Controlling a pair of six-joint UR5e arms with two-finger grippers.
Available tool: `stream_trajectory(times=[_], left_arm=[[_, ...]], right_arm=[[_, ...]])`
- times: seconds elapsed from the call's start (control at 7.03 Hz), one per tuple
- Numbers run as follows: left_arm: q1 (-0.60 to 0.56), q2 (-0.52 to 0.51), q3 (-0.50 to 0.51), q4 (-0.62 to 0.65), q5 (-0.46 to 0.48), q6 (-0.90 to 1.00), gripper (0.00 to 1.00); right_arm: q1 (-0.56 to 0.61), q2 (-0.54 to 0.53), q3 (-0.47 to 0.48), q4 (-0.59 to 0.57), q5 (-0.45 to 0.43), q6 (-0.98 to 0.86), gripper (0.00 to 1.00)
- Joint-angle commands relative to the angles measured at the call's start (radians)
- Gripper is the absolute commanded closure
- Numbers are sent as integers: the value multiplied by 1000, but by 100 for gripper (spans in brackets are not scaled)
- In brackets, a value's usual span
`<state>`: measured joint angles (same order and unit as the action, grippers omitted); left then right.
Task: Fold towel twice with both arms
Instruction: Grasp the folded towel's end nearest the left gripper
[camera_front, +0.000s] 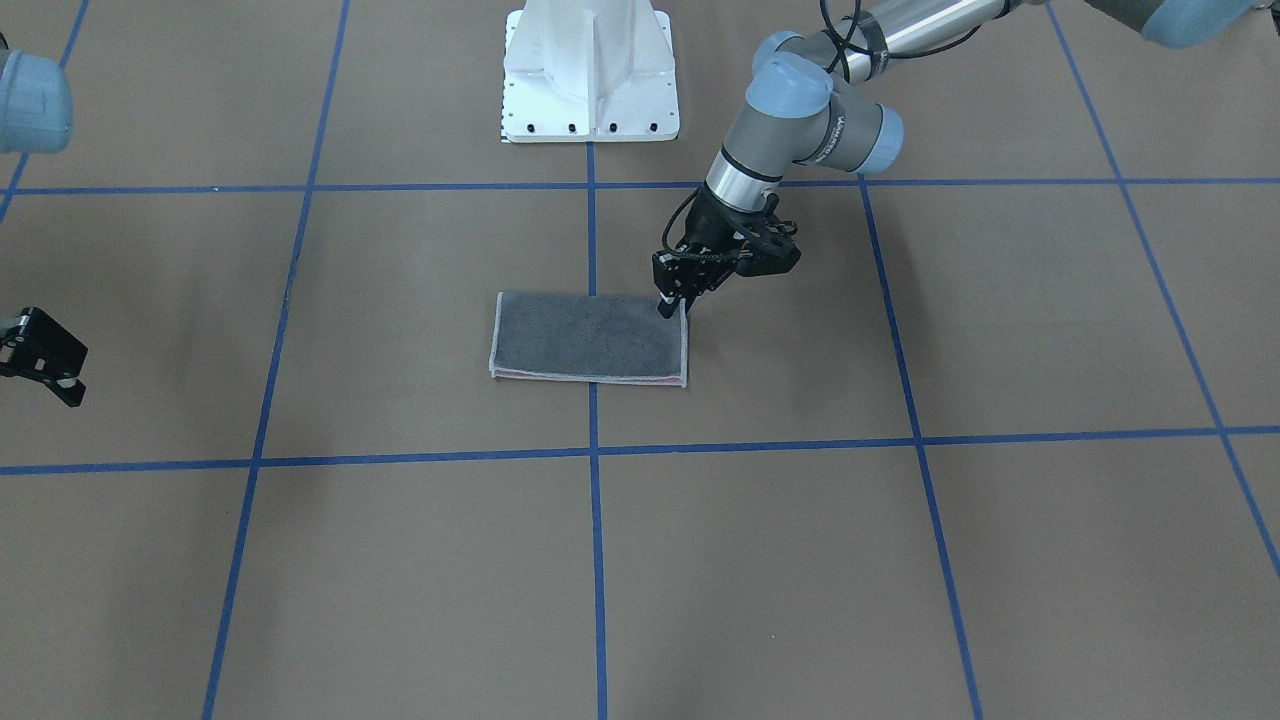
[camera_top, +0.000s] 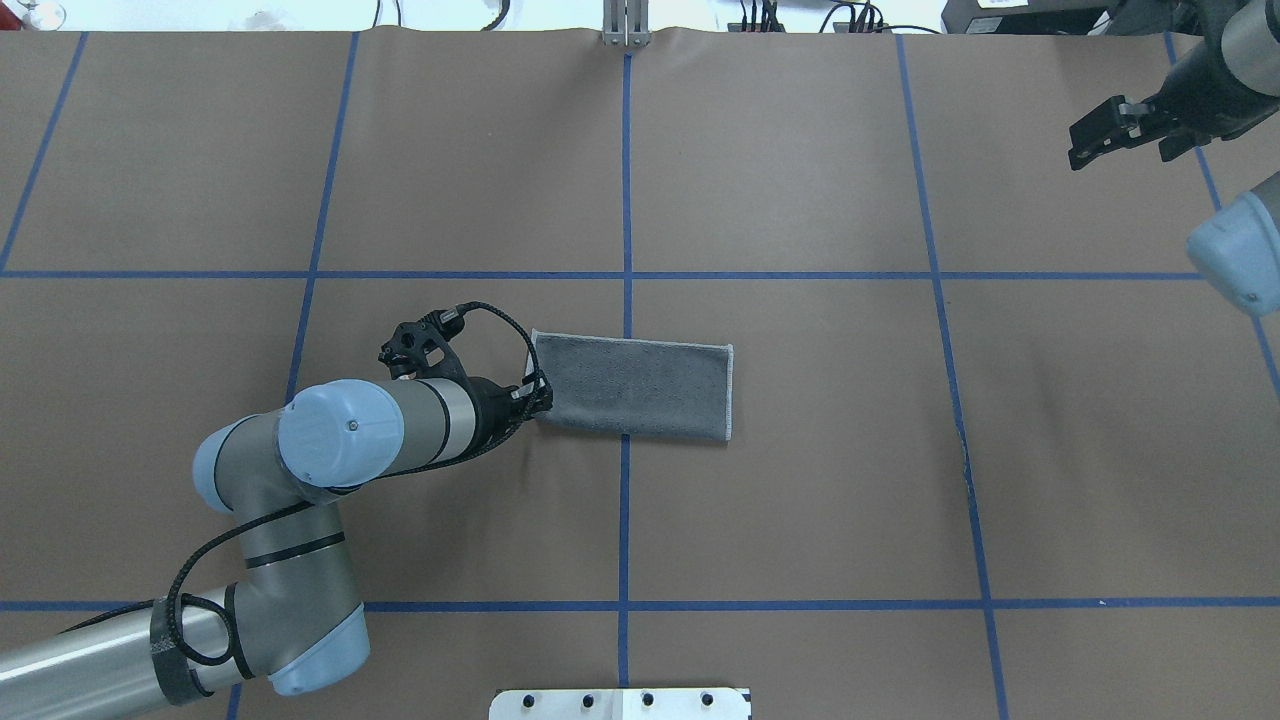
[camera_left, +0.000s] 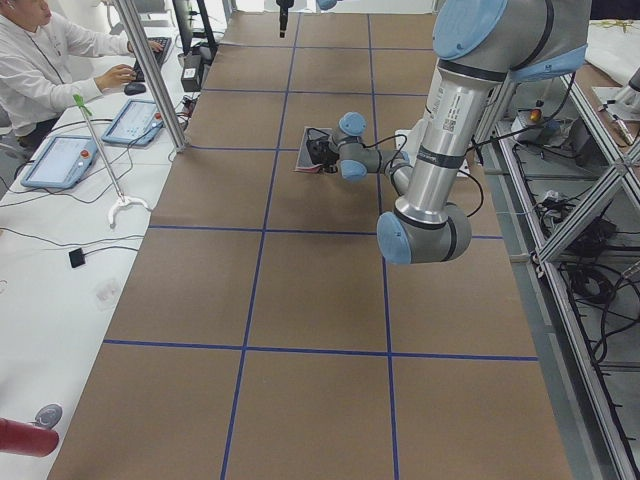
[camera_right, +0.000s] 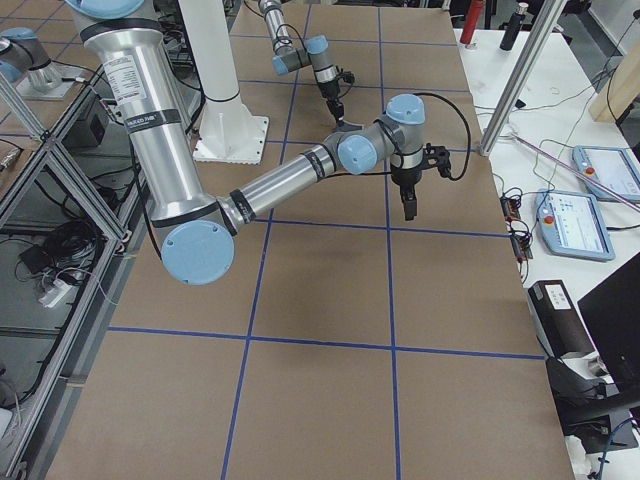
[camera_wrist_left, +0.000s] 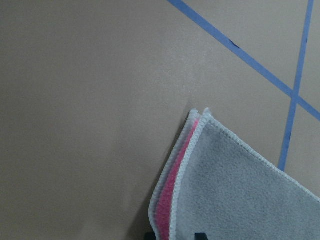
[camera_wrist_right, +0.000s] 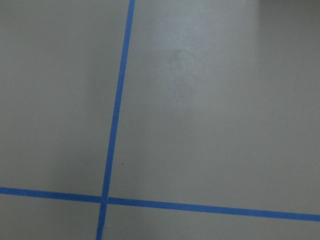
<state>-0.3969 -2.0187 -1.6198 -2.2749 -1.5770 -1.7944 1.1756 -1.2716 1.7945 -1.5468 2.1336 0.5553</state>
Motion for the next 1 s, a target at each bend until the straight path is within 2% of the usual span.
stream_trajectory(times=[0.0, 0.85], left_arm=[[-5, 2, 0, 0, -1, 1, 69], [-3, 17, -8, -23, -9, 7, 70]], right_arm=[[-1, 0, -1, 1, 0, 0, 0], [-1, 0, -1, 1, -1, 0, 0]])
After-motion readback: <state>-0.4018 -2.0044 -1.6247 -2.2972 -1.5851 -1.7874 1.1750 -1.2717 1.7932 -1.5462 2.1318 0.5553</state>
